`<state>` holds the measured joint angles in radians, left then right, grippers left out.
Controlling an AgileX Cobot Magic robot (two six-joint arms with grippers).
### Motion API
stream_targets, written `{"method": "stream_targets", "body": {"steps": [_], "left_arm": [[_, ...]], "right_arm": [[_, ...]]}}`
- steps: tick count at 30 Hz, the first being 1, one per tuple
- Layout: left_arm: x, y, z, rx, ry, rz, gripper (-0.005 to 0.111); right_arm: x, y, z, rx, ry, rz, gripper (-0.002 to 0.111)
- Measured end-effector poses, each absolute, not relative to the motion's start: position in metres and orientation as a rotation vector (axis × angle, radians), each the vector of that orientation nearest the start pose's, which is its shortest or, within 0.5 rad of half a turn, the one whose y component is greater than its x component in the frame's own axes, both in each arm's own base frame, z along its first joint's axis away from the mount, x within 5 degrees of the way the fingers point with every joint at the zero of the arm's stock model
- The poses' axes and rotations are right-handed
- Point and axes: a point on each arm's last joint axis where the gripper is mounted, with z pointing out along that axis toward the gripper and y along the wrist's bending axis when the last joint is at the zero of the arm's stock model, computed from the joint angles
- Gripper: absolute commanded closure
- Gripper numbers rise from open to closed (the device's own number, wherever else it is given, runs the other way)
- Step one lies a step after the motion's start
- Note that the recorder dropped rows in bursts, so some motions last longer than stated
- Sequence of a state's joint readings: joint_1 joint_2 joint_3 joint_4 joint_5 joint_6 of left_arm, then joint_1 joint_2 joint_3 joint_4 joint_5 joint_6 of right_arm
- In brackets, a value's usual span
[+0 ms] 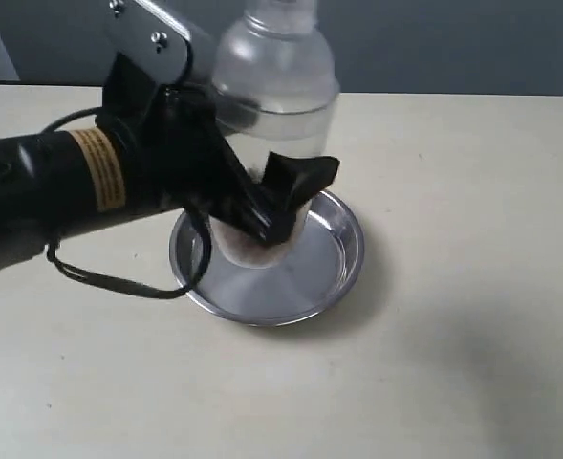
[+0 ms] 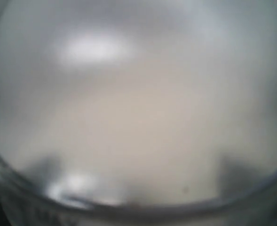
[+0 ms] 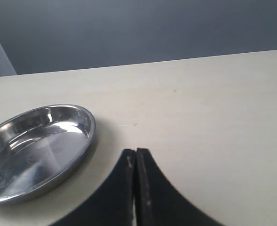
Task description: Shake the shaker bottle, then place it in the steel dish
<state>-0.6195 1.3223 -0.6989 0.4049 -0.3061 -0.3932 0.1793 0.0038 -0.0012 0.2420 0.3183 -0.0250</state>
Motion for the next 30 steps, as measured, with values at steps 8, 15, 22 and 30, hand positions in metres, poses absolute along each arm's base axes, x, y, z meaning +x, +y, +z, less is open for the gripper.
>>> {"method": "stream_targets", "body": {"steps": [8, 15, 22, 30], "left_arm": [[0.239, -0.153, 0.291, 0.484, 1.664, -0.554, 0.106], [0.243, -0.154, 0.295, 0.476, 1.675, -0.549, 0.106], [0.236, -0.153, 0.331, 0.447, 1.509, -0.606, 0.106], [0.23, -0.163, 0.349, 0.52, 1.477, -0.596, 0.106]], "right_arm": [[0.052, 0.016, 0.185, -0.031, 1.808, 0.342, 0.109], [0.052, 0.016, 0.185, -0.031, 1.808, 0.342, 0.109], [0.052, 0.016, 0.185, -0.031, 1.808, 0.342, 0.109], [0.052, 0.016, 0.185, -0.031, 1.808, 0.342, 0.109]]}}
